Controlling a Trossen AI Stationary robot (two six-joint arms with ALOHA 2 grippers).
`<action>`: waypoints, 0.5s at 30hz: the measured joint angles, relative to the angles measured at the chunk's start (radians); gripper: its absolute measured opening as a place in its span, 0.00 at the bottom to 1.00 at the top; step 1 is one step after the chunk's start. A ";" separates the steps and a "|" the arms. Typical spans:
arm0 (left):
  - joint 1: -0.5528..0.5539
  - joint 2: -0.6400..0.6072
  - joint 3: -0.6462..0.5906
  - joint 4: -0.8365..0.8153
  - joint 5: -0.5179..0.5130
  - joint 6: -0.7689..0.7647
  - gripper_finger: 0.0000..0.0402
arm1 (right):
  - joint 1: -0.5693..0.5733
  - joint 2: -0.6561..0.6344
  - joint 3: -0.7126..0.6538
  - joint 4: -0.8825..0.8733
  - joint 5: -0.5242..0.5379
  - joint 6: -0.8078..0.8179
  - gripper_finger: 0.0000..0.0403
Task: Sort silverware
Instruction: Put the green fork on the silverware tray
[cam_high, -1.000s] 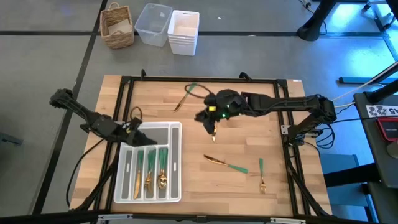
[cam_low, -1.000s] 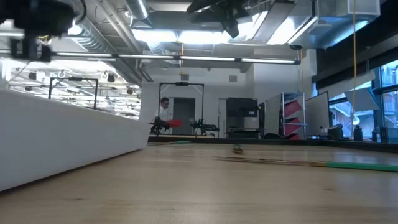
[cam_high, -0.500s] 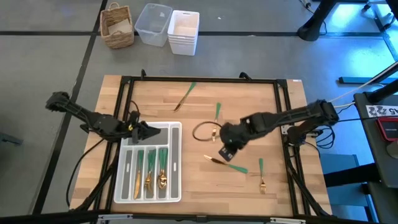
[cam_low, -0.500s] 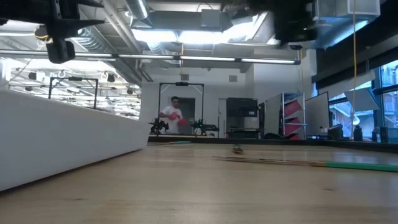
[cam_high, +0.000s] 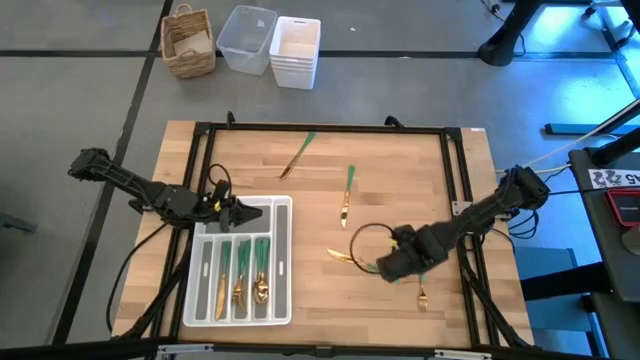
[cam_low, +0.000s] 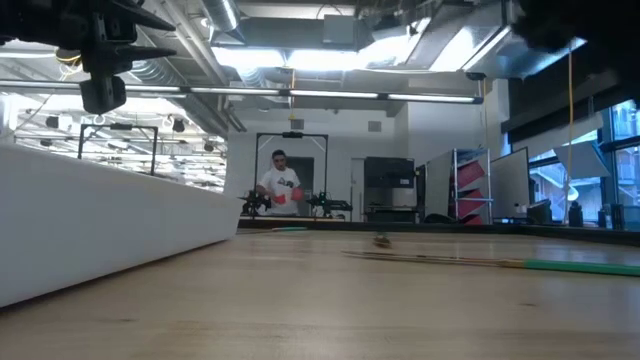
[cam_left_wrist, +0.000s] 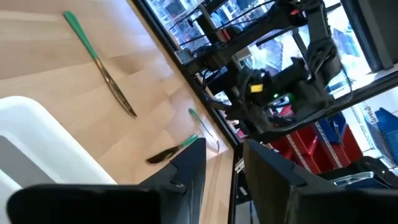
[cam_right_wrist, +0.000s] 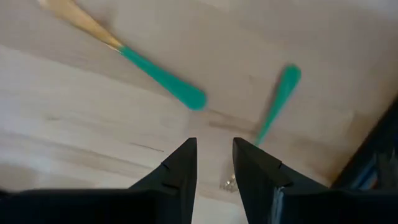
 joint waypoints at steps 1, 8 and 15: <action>0.000 0.000 0.000 0.000 0.000 0.000 0.25 | 0.020 0.000 -0.020 0.007 -0.019 0.039 0.26; 0.000 0.000 0.000 -0.003 0.000 0.003 0.25 | 0.151 0.000 -0.164 0.213 -0.066 0.229 0.26; 0.000 0.000 0.000 -0.004 0.000 0.003 0.25 | 0.228 -0.001 -0.258 0.293 -0.059 0.367 0.26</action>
